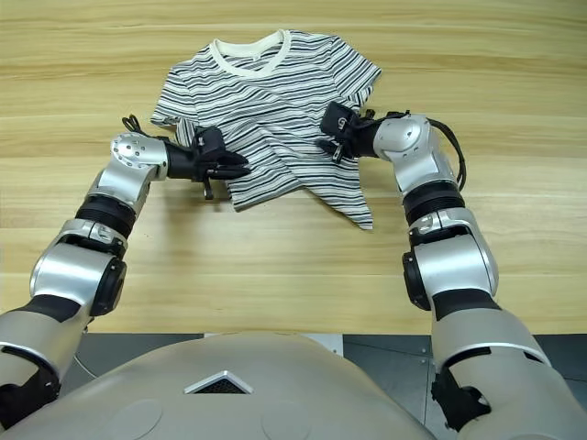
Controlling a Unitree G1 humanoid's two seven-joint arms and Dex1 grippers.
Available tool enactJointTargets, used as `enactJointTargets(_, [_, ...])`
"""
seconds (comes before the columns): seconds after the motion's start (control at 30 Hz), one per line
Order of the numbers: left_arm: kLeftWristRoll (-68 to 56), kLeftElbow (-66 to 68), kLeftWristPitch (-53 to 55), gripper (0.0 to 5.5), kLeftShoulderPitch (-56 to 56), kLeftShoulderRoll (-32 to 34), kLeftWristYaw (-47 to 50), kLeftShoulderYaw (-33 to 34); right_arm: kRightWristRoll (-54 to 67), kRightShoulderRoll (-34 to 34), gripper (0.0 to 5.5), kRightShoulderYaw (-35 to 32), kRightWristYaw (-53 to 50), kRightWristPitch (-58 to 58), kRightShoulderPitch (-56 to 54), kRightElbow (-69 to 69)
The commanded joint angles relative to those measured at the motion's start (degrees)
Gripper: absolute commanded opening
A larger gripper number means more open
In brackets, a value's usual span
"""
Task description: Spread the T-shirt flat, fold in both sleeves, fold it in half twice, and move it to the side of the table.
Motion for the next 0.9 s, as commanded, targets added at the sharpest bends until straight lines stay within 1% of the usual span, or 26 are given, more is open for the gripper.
enactJointTargets(0.03, [2.52, 7.89, 1.04, 0.93, -4.70, 1.53, 8.44, 1.36, -5.71, -0.72, 1.83, 1.59, -14.75, 3.88, -2.05, 8.42])
enactJointTargets(0.1, [3.77, 11.68, 1.54, 0.93, -6.81, 1.90, 14.08, 1.62, -6.01, -0.18, 1.83, 1.31, -19.39, 3.49, -3.65, 10.46])
enactJointTargets(0.17, [5.42, 14.01, 1.20, 0.93, -7.43, 2.58, 16.17, 0.86, -6.41, -0.01, 1.83, 1.43, -22.05, 3.11, -4.47, 11.96])
enactJointTargets(0.33, [8.26, 15.93, -1.23, 0.93, -7.75, 3.29, 14.43, -0.64, -6.38, -0.19, 1.83, 1.26, -23.22, 1.09, -4.46, 13.33])
enactJointTargets(0.53, [7.36, 15.68, -3.17, 0.93, -7.25, 3.07, 10.59, -0.60, -4.32, 0.05, 1.83, -0.72, -22.45, -1.05, -4.81, 12.70])
enactJointTargets(0.6, [6.91, 15.35, -3.61, 0.93, -7.07, 3.07, 8.64, -0.46, 2.03, 1.28, 1.83, -5.39, -15.66, -1.88, -4.63, 10.42])
enactJointTargets(0.67, [6.79, 15.27, -3.63, 0.93, -7.01, 3.02, 7.75, -0.34, 11.61, 3.05, 1.83, -12.27, -7.63, 1.04, -5.24, 7.05])
enactJointTargets(0.73, [6.74, 15.23, -3.64, 0.93, -6.99, 2.89, 7.31, -0.22, 21.86, 4.52, 1.83, -19.39, -0.36, 8.78, -6.64, 3.35])
enactJointTargets(0.83, [6.78, 15.15, -3.58, 0.93, -7.00, 2.40, 7.63, -0.02, 38.15, 5.22, 1.83, -30.17, 8.40, 25.38, -9.45, -2.29])
enactJointTargets(0.87, [6.78, 15.12, -3.57, 0.93, -7.03, 2.19, 7.72, 0.00, 41.62, 5.02, 1.83, -31.98, 10.95, 29.35, -9.34, -4.56])
enactJointTargets(0.9, [6.76, 15.06, -3.61, 0.93, -7.03, 2.03, 7.66, 0.01, 43.79, 4.70, 1.83, -32.36, 13.63, 32.54, -8.40, -7.15])
